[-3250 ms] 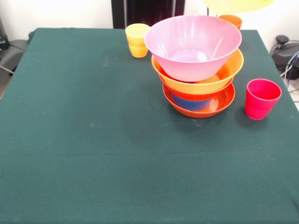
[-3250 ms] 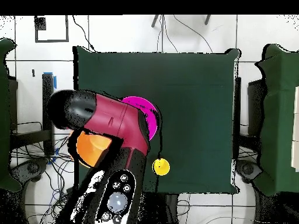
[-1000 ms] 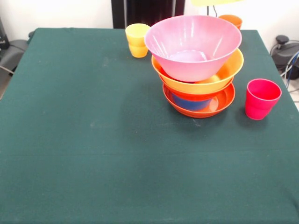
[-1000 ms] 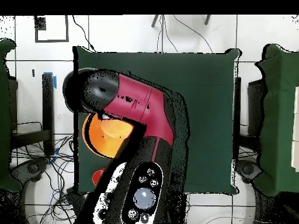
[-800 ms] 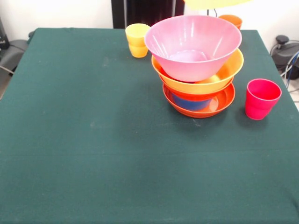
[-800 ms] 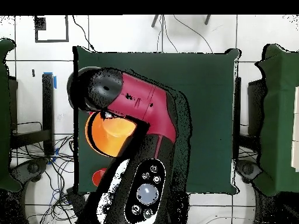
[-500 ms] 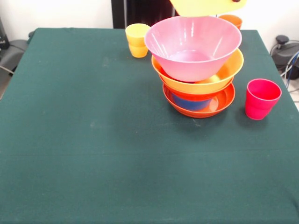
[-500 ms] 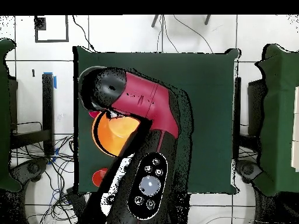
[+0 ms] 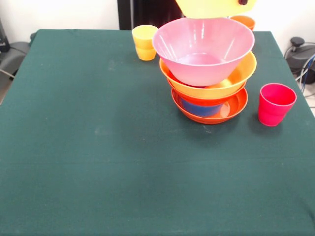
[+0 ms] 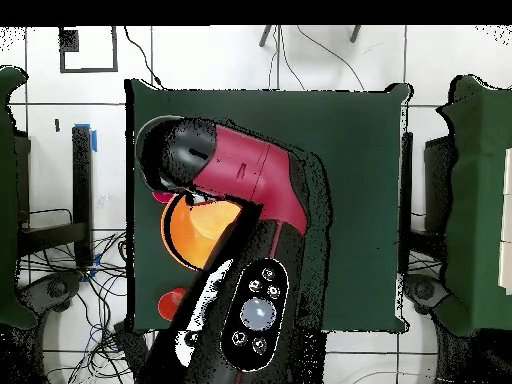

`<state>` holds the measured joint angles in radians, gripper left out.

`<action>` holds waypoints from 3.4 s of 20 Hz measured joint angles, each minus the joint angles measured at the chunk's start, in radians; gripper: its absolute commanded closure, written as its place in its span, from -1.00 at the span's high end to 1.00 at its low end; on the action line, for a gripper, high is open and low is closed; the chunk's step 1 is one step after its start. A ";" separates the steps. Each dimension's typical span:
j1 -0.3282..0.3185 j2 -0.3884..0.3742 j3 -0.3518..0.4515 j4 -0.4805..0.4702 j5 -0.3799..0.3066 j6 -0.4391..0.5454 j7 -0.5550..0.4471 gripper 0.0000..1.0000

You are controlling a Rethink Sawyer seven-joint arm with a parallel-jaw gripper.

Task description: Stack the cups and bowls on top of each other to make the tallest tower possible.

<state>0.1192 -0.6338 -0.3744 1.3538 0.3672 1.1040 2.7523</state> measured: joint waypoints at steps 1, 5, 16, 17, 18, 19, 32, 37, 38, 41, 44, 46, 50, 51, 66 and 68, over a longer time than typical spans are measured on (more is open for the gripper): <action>-0.008 0.000 0.003 -0.001 -0.004 0.000 0.000 -1.00; -0.024 0.000 0.008 -0.008 -0.009 0.000 0.000 -1.00; -0.052 -0.004 0.011 -0.063 -0.042 0.042 0.000 -1.00; -0.052 -0.005 0.011 -0.066 -0.044 0.046 0.000 -1.00; -0.052 -0.006 0.011 -0.069 -0.046 0.050 0.000 -1.00; -0.052 -0.007 0.011 -0.073 -0.048 0.055 0.000 -1.00; -0.052 -0.006 0.016 -0.162 -0.056 0.131 0.000 -1.00; -0.052 -0.002 0.018 -0.190 -0.058 0.131 0.000 -1.00; -0.052 -0.002 0.019 -0.191 -0.058 0.131 0.000 -1.00; -0.052 -0.002 0.020 -0.195 -0.060 0.131 0.000 -1.00; -0.052 0.001 0.023 -0.207 -0.063 0.131 0.000 -1.00; -0.052 0.008 0.025 -0.219 -0.065 0.131 0.000 -1.00; -0.052 0.022 0.025 -0.229 -0.065 0.131 0.000 -1.00; -0.052 0.031 0.026 -0.235 -0.067 0.131 0.000 -1.00; -0.054 0.108 0.028 -0.259 -0.071 0.131 0.000 -1.00; -0.054 0.116 0.029 -0.260 -0.071 0.131 0.000 -1.00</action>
<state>0.0656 -0.5177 -0.3459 1.0942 0.2961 1.2350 2.7523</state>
